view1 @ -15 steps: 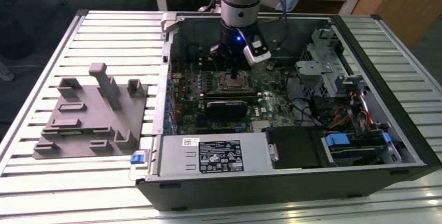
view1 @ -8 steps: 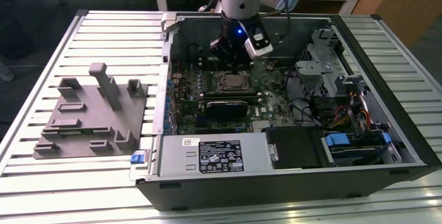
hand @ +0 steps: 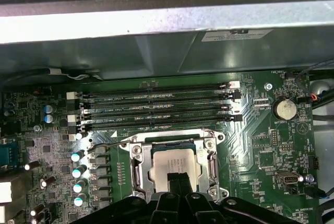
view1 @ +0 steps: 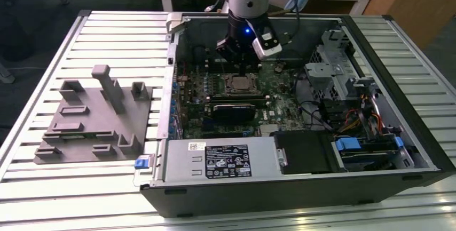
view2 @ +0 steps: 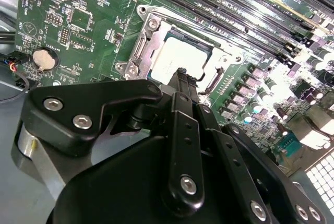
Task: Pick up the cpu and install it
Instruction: 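Install the first cpu locking lever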
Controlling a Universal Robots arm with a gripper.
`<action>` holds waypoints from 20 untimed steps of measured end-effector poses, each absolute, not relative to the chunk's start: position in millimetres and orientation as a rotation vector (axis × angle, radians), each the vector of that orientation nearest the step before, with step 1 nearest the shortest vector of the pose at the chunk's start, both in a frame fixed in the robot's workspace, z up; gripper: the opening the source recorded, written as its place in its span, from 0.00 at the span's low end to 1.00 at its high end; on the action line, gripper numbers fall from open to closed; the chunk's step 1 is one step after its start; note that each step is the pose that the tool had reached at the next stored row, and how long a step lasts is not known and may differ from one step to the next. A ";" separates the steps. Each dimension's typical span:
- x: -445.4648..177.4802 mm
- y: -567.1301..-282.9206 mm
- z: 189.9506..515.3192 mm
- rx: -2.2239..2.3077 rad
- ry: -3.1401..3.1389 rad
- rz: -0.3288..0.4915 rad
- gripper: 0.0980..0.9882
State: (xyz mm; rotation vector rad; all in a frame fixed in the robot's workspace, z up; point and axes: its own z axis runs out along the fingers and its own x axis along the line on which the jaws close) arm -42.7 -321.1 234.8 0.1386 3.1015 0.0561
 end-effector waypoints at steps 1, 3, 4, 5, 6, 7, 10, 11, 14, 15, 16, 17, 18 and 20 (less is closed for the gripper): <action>-42.7 -321.1 234.9 0.139 3.101 0.056 0.01; -42.7 -321.1 234.9 0.139 3.101 0.056 0.01; -42.7 -321.1 234.9 0.139 3.101 0.056 0.01; -42.7 -321.1 235.0 0.139 3.102 0.056 0.01; -42.8 -321.1 235.0 0.139 3.101 0.056 0.01; -42.9 -321.1 235.0 0.139 3.101 0.056 0.01; -45.5 -321.1 235.0 0.139 3.101 0.056 0.01; -46.0 -321.1 235.2 0.139 3.101 0.056 0.01; -46.1 -321.1 239.8 0.138 3.101 0.056 0.01; -46.1 -321.1 242.3 0.138 3.100 0.056 0.01; -46.1 -321.1 244.8 0.139 3.100 0.056 0.01; -46.1 -321.1 247.0 0.139 3.100 0.056 0.01; -46.1 -321.1 248.5 0.139 3.100 0.056 0.01; -46.1 -321.1 249.4 0.139 3.100 0.056 0.01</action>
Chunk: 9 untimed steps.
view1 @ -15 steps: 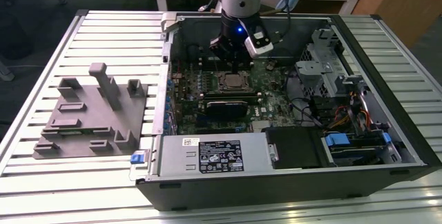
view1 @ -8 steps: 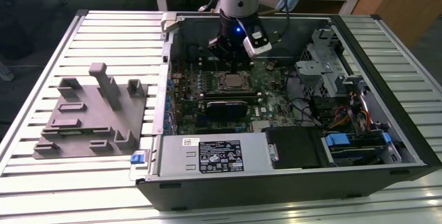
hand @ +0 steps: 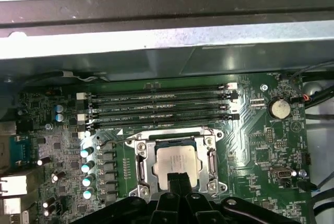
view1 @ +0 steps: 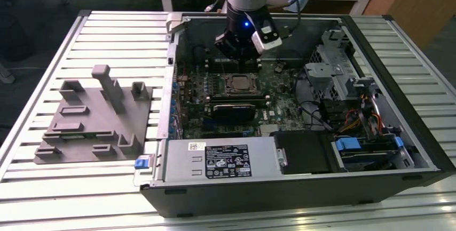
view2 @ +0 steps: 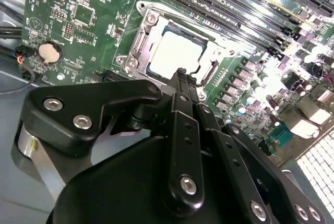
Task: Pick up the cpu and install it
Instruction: 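Install the first cpu locking lever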
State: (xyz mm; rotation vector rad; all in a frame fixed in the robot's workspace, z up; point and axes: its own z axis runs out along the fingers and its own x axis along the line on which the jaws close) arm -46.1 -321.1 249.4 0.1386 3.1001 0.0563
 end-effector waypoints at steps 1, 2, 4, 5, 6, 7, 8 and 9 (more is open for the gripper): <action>-46.1 -321.1 249.4 0.139 3.100 0.056 0.01; -46.1 -321.1 249.4 0.138 3.100 0.057 0.01; -47.1 -321.1 249.5 0.139 3.100 0.060 0.01; -48.2 -321.1 249.5 0.139 3.100 0.061 0.01; -49.7 -321.1 249.5 0.139 3.100 0.062 0.01; -51.6 -321.1 249.4 0.139 3.100 0.063 0.01; -53.6 -321.1 249.4 0.139 3.100 0.064 0.01; -56.0 -321.1 249.4 0.139 3.100 0.064 0.01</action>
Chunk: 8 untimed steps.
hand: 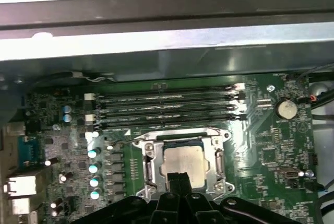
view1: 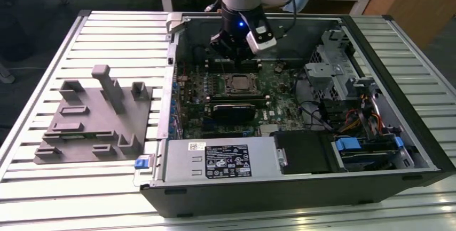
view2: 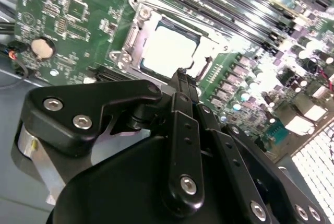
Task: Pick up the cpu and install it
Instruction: 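Install the first cpu locking lever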
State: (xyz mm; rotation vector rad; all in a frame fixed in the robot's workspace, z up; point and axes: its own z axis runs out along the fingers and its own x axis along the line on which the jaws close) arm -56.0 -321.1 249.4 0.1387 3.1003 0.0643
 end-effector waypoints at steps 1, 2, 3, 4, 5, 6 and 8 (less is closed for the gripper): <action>-58.5 -321.1 249.3 0.139 3.100 0.065 0.01; -60.7 -321.1 249.3 0.139 3.100 0.066 0.01; -63.1 -321.1 249.3 0.139 3.100 0.066 0.01; -66.1 -321.1 249.3 0.139 3.100 0.066 0.01; -68.8 -321.1 249.3 0.139 3.100 0.067 0.01; -71.9 -321.1 249.3 0.139 3.100 0.068 0.01; -78.9 -321.2 249.3 0.139 3.100 0.069 0.01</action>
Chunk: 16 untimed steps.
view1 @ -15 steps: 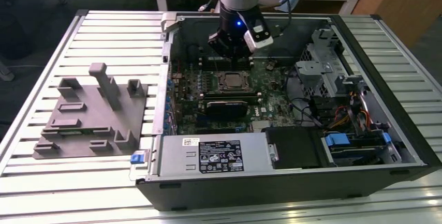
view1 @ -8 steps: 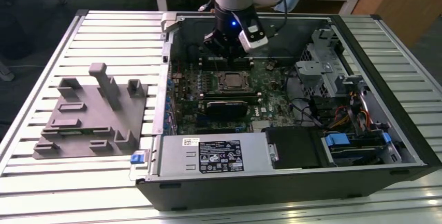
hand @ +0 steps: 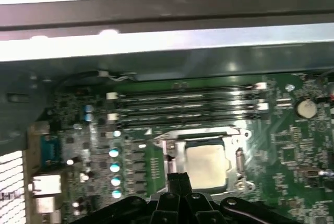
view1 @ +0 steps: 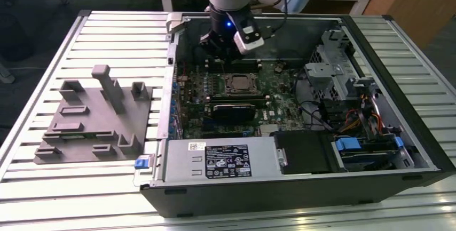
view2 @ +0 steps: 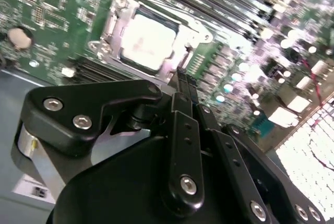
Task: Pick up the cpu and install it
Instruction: 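Install the first cpu locking lever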
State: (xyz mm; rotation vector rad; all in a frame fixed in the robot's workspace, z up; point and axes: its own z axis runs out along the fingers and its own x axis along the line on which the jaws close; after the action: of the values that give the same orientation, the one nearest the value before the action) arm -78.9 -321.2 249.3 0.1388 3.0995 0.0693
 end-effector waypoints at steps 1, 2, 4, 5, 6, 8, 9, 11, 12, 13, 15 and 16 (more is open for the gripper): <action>-82.2 -321.2 249.3 0.139 3.099 0.070 0.01; -85.9 -321.2 249.3 0.139 3.099 0.070 0.01; -93.1 -321.2 249.2 0.139 3.099 0.071 0.01; -96.1 -321.2 249.0 0.139 3.099 0.073 0.01; -98.5 -321.2 248.9 0.139 3.099 0.076 0.01; -103.4 -321.2 248.5 0.139 3.099 0.085 0.01; -105.3 -321.3 248.4 0.139 3.099 0.101 0.01; -107.2 -321.4 248.3 0.138 3.098 0.155 0.01; -107.5 -321.5 248.3 0.138 3.098 0.183 0.01; -107.8 -321.6 248.3 0.136 3.097 0.211 0.01; -108.5 -321.7 248.3 0.133 3.094 0.266 0.01; -108.9 -321.8 248.3 0.131 3.093 0.294 0.01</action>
State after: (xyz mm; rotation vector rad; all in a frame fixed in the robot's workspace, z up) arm -108.9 -321.8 248.3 0.1312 3.0930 0.2941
